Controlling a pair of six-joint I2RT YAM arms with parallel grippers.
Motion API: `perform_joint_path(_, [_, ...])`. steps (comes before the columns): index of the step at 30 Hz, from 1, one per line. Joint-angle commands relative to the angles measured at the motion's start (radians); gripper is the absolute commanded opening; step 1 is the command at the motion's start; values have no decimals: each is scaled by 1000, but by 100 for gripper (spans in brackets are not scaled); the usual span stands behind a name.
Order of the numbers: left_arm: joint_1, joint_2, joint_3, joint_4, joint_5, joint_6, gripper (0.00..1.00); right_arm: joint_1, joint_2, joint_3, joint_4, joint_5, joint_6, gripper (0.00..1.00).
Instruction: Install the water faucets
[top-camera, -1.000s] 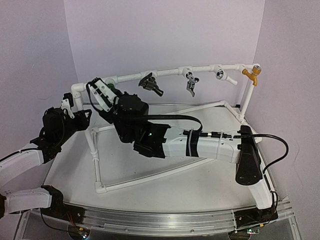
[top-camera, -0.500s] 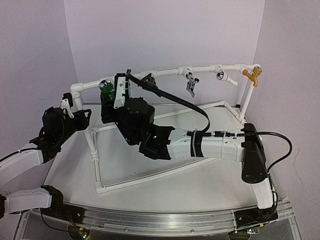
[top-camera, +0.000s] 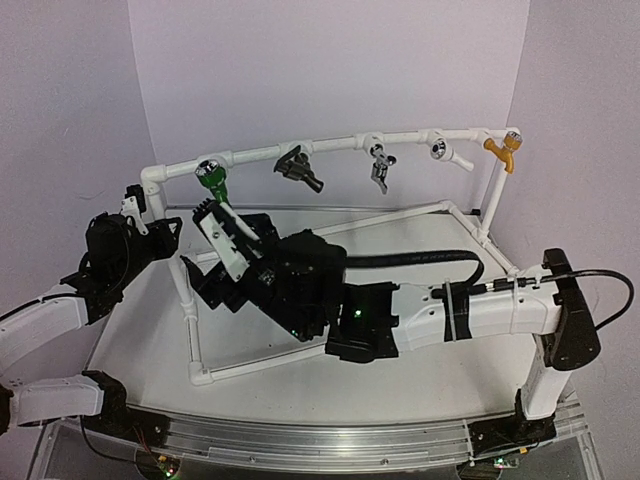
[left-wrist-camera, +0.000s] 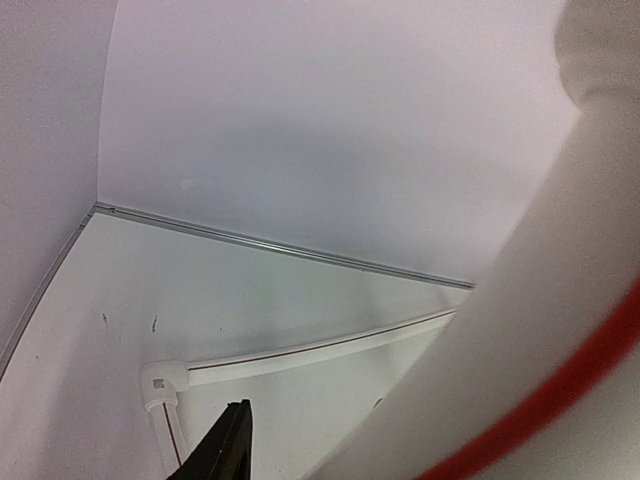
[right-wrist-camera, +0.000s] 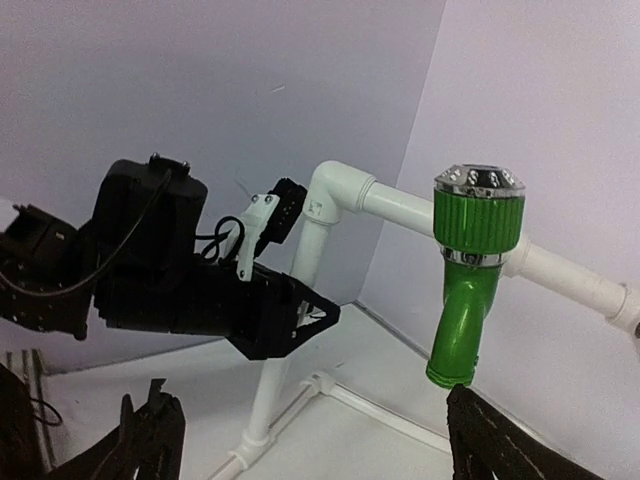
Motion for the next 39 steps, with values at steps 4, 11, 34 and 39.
perform_joint_path(4, [-27, 38, 34, -78, 138, -202, 0, 5, 76, 209, -59, 268, -400, 90])
perform_joint_path(11, [-28, 35, 32, -78, 143, -205, 0, 5, 326, 568, 18, 384, -505, 77])
perform_joint_path(34, [-28, 13, 19, -78, 138, -202, 0, -102, 447, 744, 144, 506, -344, 18])
perform_joint_path(39, [-27, 5, 13, -78, 131, -201, 0, -125, 323, 562, 191, 489, -205, 23])
